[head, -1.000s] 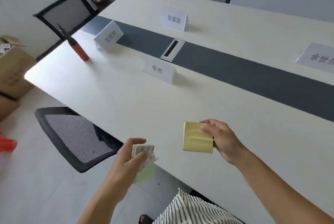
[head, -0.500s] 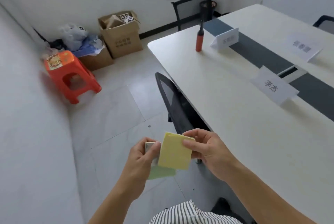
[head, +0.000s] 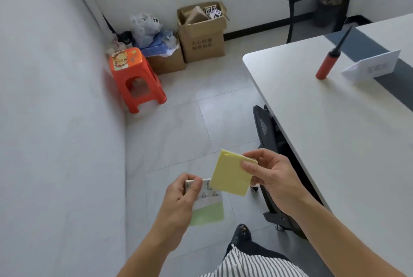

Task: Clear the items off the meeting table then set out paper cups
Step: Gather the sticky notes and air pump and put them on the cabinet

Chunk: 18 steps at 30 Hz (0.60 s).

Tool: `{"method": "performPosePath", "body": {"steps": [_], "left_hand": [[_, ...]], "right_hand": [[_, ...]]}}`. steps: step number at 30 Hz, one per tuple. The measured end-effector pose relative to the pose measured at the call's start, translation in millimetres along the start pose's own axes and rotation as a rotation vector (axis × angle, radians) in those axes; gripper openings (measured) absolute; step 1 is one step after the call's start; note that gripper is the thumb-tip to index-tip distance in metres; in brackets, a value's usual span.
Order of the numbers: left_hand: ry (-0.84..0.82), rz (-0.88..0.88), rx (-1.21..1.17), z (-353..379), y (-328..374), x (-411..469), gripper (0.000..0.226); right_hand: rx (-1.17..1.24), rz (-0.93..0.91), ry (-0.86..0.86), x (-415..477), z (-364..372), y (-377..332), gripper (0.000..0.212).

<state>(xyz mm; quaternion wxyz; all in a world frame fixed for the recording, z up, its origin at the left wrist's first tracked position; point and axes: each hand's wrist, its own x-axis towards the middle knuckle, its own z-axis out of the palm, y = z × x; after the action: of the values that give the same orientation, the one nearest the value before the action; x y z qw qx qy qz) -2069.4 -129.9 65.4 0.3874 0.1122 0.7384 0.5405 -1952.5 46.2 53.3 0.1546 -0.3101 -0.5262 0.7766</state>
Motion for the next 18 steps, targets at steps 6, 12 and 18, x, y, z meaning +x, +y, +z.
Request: {"method": "performPosePath", "body": {"steps": [6,12,18], "left_hand": [[0.040,0.008,-0.029,-8,49,76,0.026],[-0.014,-0.001,-0.062,-26,87,139,0.033],[-0.043,0.133,0.089,-54,112,248,0.004]], "right_hand": [[-0.091,0.087,-0.108,79,32,-10,0.016],[0.036,0.187,-0.111,147,45,-17,0.032],[0.007,0.148,0.111,240,75,-24,0.019]]}}
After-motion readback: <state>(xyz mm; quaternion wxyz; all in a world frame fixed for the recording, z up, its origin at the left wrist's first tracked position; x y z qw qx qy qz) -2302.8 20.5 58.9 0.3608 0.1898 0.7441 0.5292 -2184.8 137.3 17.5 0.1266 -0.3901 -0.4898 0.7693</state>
